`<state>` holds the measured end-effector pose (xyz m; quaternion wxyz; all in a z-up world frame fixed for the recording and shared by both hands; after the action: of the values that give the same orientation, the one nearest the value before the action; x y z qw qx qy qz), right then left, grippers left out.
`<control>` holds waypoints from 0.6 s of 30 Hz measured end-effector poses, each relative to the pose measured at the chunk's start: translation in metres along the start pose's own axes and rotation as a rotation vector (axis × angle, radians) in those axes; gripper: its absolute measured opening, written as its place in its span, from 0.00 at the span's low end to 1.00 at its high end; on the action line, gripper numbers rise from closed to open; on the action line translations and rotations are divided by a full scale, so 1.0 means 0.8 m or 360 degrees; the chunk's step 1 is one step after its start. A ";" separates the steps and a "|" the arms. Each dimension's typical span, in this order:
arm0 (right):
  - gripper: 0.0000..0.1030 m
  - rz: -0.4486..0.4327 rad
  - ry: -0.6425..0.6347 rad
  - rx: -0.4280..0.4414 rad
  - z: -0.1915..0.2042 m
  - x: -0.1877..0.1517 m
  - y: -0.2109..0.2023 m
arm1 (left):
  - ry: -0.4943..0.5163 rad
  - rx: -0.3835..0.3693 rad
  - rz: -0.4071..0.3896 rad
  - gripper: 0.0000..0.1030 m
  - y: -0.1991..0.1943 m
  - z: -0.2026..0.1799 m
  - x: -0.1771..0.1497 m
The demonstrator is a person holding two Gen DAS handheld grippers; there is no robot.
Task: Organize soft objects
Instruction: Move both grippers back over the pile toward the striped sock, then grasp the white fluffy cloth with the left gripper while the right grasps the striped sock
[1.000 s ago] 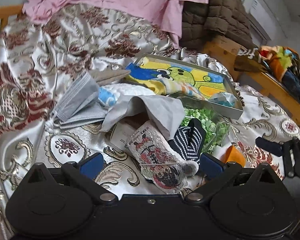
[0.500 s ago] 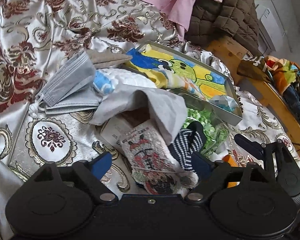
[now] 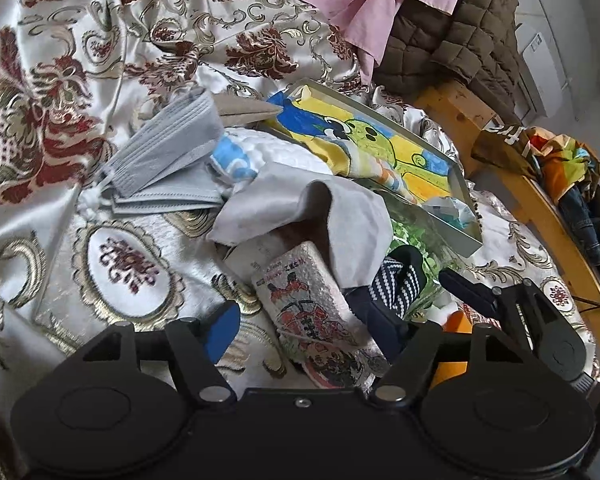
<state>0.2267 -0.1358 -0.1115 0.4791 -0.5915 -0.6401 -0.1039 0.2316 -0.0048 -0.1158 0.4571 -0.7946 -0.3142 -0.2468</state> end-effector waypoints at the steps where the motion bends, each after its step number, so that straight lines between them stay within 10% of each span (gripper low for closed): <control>1: 0.78 0.0001 0.0005 0.0004 0.000 0.000 0.000 | -0.0003 -0.0005 0.0001 0.72 -0.002 0.002 -0.002; 18: 0.53 0.0042 0.0094 0.0103 0.008 -0.001 -0.004 | -0.0076 -0.0044 0.0015 0.50 -0.015 0.015 -0.009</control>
<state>0.2207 -0.1326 -0.1138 0.5181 -0.5807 -0.6210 -0.0942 0.2193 0.0088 -0.1193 0.4395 -0.8080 -0.3178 -0.2299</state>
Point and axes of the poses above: each gripper's, at about its wrist camera, not at the fingertips, and y roughly the way its jaws point, z to its left, x to its top, the point moved 9 cm from there along y, roughly the way its jaws point, and after that the axes turned 7 degrees about y, right-handed, at the moved point
